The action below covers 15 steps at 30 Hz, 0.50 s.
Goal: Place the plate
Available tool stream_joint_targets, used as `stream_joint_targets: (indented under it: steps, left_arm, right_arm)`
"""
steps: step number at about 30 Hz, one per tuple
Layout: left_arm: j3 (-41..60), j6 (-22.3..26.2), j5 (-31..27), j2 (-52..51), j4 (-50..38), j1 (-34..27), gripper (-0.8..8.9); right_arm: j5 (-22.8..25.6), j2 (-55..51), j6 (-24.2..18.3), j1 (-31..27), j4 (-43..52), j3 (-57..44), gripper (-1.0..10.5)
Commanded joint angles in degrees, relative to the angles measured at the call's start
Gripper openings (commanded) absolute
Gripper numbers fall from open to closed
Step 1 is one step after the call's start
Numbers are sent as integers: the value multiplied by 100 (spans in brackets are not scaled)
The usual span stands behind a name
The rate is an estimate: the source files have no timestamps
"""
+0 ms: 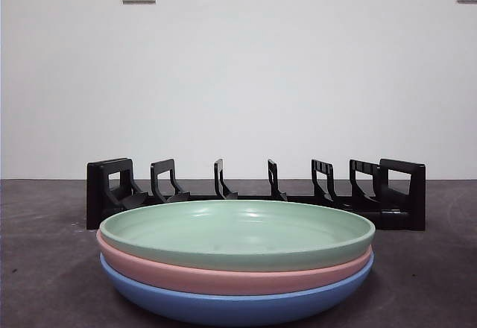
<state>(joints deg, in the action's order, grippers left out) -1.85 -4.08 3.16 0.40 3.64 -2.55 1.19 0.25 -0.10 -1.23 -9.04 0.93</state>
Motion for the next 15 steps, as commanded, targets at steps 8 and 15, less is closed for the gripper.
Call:
stream_joint_targets:
  steps: [8, 15]
  left_arm:
    - [105, -26, 9, -7, -59, -7, 7]
    - [105, -26, 9, -7, -59, -7, 7]
  right_arm:
    - [33, -4, 138, -13, 46, -26, 19]
    - [33, -4, 138, -13, 46, -26, 20]
